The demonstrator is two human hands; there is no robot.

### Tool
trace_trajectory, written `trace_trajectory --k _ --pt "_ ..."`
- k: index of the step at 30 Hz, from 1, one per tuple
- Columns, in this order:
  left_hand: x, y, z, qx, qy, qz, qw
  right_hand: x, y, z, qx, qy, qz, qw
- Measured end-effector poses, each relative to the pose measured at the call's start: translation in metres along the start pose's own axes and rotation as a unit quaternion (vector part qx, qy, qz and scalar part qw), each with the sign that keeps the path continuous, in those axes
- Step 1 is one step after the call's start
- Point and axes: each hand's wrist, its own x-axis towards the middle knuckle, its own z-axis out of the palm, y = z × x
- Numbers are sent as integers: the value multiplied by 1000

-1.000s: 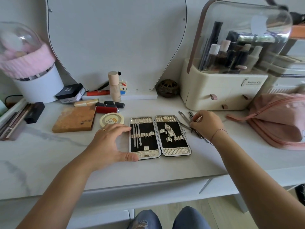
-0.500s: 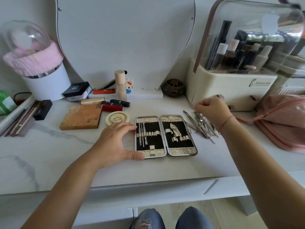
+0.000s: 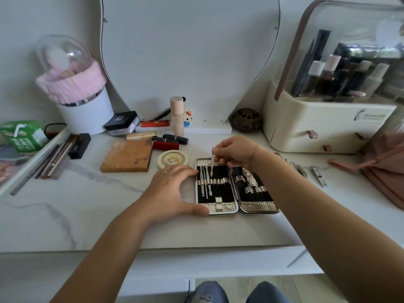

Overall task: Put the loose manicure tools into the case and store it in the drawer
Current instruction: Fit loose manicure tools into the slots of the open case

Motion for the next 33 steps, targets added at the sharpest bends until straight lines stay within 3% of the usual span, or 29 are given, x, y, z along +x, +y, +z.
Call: trace_trajectory --k 6,12,18,33 --pt "0 0 1 5 -1 6 1000 2 -4 -1 -34 -37 22 999" --pt "-1 2 -1 7 -5 0 1000 2 -7 1 -59 -21 29 998" --pt "-1 2 -1 6 -9 -8 1000 -7 -20 -11 -57 35 -22 998" --pt "-1 1 0 -2 -1 -1 1000 0 -15 -18 -22 57 11 998"
